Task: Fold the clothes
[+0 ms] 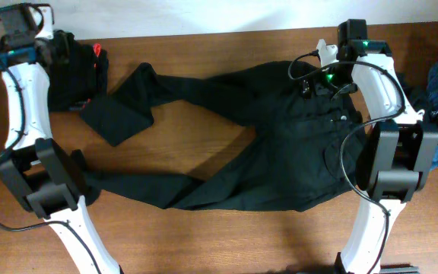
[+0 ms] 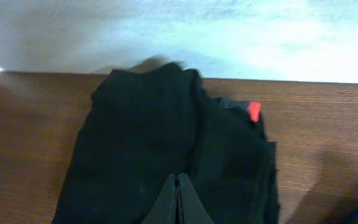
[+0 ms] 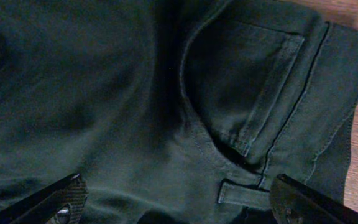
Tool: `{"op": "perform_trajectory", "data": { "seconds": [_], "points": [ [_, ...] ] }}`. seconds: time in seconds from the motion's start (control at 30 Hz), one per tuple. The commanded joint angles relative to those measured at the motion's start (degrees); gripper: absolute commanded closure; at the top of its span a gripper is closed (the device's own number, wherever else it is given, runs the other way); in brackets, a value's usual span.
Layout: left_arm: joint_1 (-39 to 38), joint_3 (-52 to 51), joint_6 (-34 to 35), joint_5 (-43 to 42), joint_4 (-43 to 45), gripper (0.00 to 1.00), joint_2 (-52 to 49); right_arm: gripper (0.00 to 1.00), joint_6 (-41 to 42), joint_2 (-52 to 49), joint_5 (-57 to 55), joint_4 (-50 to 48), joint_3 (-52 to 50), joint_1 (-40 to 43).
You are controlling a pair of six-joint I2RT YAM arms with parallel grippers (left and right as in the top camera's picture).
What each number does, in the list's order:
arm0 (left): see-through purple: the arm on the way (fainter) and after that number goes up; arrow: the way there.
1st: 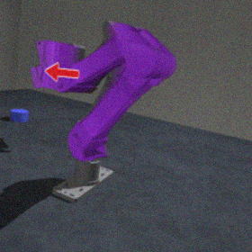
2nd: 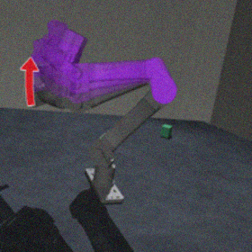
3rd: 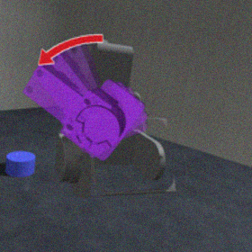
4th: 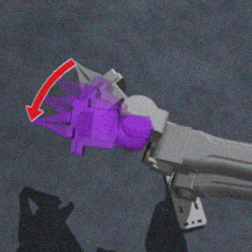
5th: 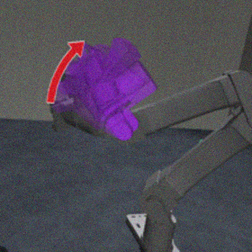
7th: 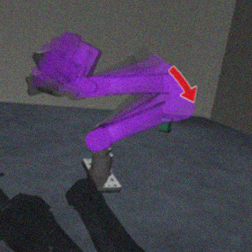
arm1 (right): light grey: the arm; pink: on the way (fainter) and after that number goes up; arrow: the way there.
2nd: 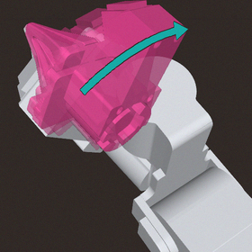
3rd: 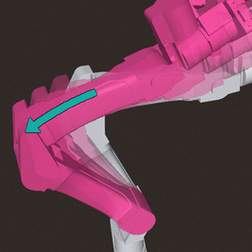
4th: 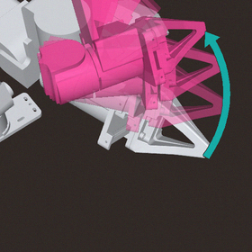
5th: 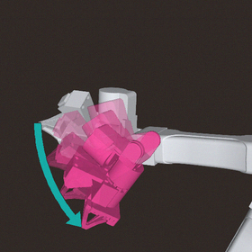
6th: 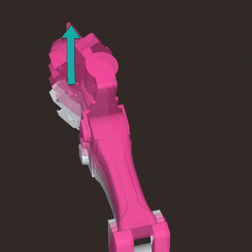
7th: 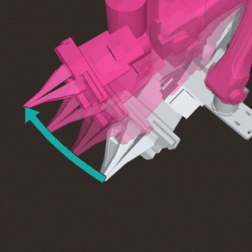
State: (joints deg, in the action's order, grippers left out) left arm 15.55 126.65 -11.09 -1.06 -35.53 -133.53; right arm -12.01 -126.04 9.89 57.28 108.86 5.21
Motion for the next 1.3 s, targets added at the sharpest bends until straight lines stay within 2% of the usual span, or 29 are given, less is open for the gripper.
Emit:
{"op": "perform_trajectory", "data": {
  "seconds": [0.0,0.5,0.6,0.73,0.8,1.27],
  "points": [
    [0.00,0.28,0.74,-2.21,0.15,1.00,-3.39,0.01,0.04,2.89,-0.72,0.13,0.92,0.11],
    [0.02,0.28,0.72,-2.19,0.31,1.00,-13.53,0.01,0.02,2.89,-0.70,0.11,0.92,0.11],
    [0.28,0.28,0.72,-1.81,0.04,1.00,-13.79,0.01,0.02,2.89,-0.70,0.11,0.92,0.11],
    [0.87,0.28,0.63,2.73,-0.68,1.00,-13.79,0.01,0.04,2.89,-0.70,0.11,0.92,0.11],
    [1.51,0.28,-1.25,4.09,-1.88,1.00,-13.79,0.01,0.04,2.89,-0.70,0.13,0.92,0.11],
    [7.98,0.28,-4.11,2.16,-6.56,1.00,-13.90,0.01,0.04,2.89,-0.72,0.13,0.92,0.11]
  ]
}}
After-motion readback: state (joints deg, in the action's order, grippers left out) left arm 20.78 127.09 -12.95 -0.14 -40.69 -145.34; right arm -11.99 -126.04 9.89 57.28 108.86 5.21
